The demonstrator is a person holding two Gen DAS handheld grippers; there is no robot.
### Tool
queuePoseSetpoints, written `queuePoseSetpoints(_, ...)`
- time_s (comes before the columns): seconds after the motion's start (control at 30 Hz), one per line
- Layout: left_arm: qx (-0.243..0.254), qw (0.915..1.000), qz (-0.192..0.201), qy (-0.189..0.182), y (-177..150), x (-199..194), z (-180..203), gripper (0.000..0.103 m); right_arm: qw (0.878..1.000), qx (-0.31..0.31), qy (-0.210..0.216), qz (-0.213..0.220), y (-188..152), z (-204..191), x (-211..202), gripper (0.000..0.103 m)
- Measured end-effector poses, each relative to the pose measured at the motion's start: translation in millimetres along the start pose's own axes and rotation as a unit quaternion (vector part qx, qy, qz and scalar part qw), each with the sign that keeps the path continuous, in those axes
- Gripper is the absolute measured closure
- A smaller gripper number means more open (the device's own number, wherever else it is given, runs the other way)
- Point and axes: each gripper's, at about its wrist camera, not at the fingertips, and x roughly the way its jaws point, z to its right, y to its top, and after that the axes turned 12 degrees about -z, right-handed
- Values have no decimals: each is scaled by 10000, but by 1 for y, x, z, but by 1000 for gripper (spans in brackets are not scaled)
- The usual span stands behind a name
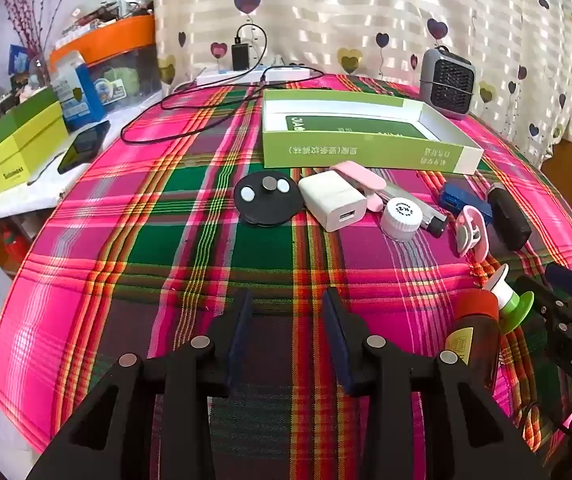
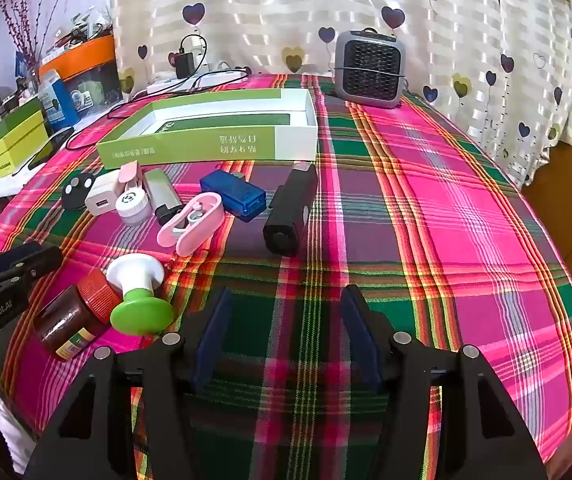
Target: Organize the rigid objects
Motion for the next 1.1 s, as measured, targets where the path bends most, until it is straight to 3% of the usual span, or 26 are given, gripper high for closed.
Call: queuePoseSetpoints(1.1,6,10000,11,11,0,0,0,68,10000,1,-33,44,-2,-1,0,46)
